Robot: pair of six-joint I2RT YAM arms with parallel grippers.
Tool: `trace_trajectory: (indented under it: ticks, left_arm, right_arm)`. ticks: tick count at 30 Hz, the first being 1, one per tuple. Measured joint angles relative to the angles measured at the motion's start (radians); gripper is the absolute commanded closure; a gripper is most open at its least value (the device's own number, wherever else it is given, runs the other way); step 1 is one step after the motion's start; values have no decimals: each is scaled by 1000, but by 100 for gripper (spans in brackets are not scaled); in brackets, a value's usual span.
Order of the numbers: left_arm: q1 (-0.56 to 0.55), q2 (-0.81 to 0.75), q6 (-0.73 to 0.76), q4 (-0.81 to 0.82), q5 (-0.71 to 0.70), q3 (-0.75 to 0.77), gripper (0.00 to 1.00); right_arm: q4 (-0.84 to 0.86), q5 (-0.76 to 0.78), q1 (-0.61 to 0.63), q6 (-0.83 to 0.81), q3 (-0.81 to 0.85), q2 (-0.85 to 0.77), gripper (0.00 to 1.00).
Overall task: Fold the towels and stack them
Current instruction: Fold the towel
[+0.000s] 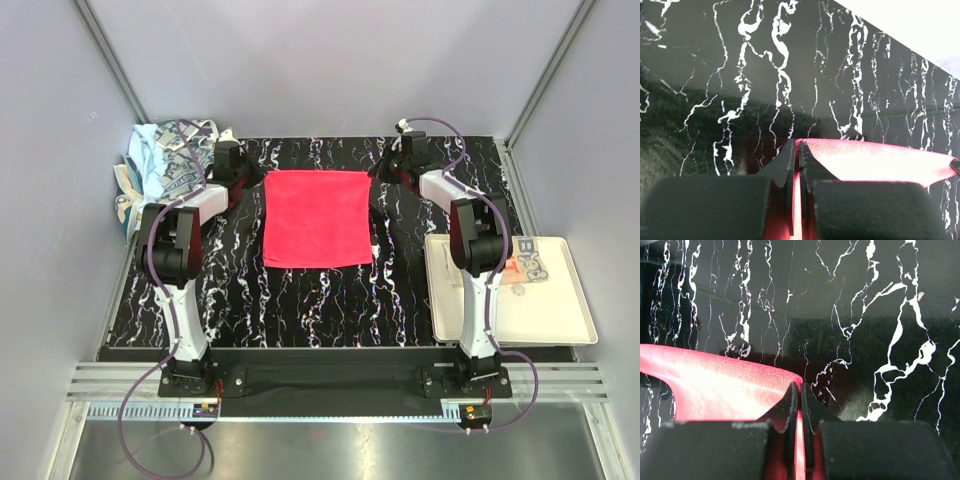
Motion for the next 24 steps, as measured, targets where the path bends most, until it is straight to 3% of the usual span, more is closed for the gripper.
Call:
trace_trajectory:
  ticks: [8, 24]
  left_arm:
    - [-1, -77, -23, 59, 21, -172, 100]
    - [-38, -318, -87, 175, 27, -536, 100]
  right_arm:
    - [59, -16, 0, 23, -161, -60, 95]
    - [194, -73, 1, 105, -554, -330, 98]
